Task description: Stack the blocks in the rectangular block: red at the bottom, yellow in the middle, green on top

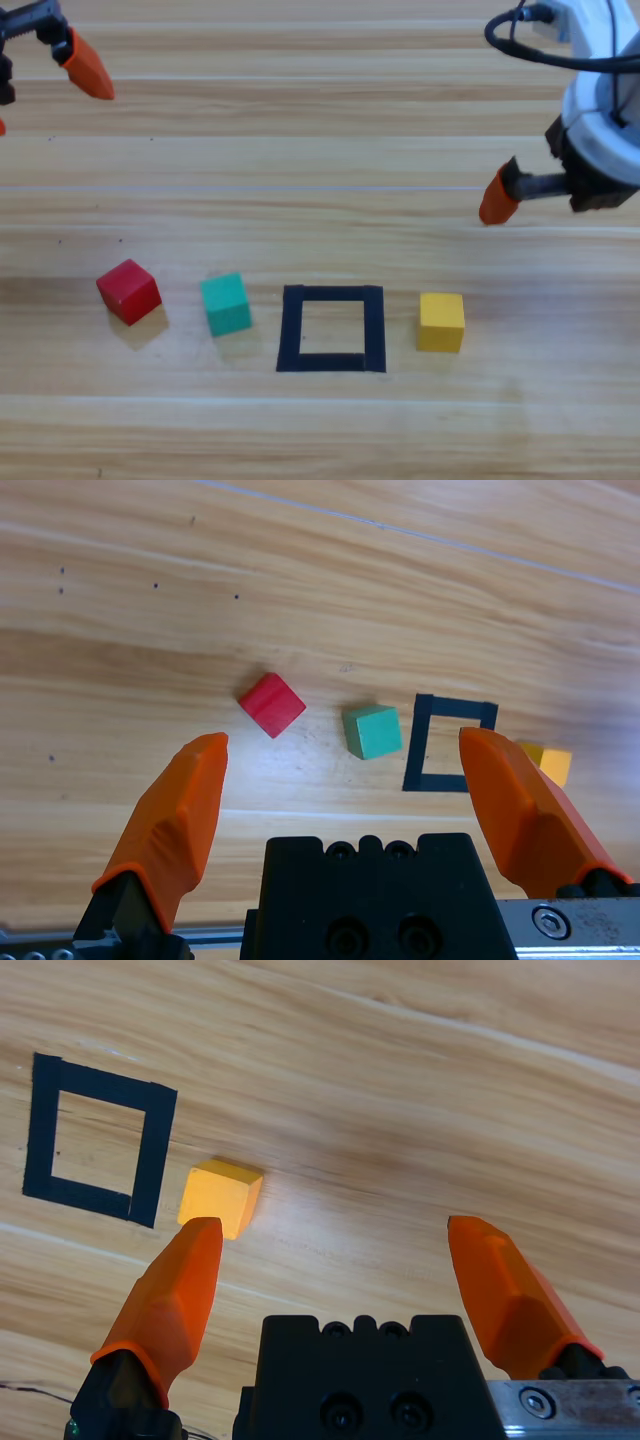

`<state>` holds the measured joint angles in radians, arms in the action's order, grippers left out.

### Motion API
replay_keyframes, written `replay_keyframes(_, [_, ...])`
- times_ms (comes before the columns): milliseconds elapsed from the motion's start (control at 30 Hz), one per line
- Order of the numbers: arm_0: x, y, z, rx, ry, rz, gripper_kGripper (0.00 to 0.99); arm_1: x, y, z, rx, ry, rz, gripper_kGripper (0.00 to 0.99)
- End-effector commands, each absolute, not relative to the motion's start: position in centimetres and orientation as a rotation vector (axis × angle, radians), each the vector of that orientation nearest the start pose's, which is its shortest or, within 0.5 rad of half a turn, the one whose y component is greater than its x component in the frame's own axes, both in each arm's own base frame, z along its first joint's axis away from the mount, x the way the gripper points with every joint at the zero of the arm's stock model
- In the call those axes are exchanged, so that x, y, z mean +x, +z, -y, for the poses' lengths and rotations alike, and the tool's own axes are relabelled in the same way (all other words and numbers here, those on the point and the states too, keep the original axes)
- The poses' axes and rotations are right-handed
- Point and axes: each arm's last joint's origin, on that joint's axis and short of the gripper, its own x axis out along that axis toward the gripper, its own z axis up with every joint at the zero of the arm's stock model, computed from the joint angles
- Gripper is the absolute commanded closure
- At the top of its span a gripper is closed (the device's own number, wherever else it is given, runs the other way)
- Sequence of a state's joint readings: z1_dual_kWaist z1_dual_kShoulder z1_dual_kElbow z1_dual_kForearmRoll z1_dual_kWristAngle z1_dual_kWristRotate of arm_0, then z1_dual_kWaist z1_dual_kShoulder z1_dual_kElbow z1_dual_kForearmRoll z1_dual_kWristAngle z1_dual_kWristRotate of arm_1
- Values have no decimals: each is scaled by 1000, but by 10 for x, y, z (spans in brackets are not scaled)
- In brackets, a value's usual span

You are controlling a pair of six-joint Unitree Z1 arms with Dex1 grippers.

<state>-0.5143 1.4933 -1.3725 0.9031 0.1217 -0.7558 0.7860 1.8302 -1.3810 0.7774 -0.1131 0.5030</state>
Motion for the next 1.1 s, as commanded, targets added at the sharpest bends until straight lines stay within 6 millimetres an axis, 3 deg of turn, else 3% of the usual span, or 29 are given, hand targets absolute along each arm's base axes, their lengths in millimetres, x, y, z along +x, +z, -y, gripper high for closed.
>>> replay_keyframes(33, [234,361,123,-450,173,-1128,4,256,237,-271,-138,211,-1340,0])
replay_keyframes(533, [253,303,165,-594,510,-1260,28,245,215,-315,-104,261,-1375,14])
replay_keyframes(700, [262,285,172,-592,575,-1287,31,248,201,-323,-111,243,-1397,68])
replay_keyframes(1100, [274,260,180,-627,675,-1307,31,253,173,-330,-132,210,-1437,70])
